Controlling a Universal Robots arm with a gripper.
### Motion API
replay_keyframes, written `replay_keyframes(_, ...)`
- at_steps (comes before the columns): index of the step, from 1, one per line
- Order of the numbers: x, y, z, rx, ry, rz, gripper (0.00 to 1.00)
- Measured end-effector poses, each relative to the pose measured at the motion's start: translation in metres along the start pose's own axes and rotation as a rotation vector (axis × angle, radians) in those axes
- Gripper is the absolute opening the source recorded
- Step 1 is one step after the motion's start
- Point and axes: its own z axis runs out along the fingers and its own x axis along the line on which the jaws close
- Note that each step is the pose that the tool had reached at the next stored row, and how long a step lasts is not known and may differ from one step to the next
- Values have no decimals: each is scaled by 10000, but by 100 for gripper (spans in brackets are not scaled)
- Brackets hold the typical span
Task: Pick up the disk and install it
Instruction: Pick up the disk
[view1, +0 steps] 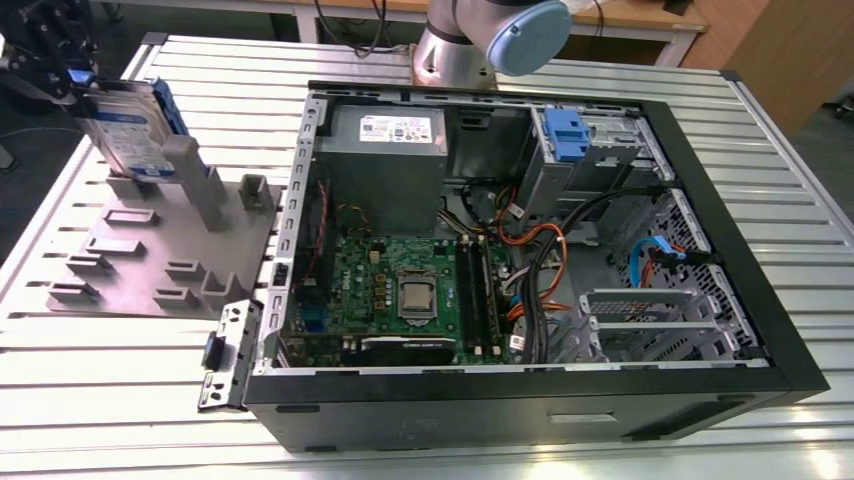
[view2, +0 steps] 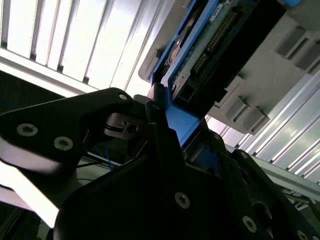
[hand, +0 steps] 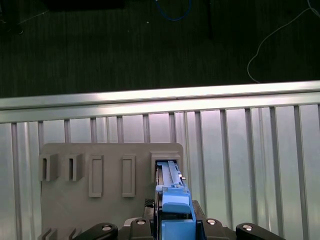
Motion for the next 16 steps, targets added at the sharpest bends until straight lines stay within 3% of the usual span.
replay_keyframes(16,-2,0,-39,-1,1,0,36)
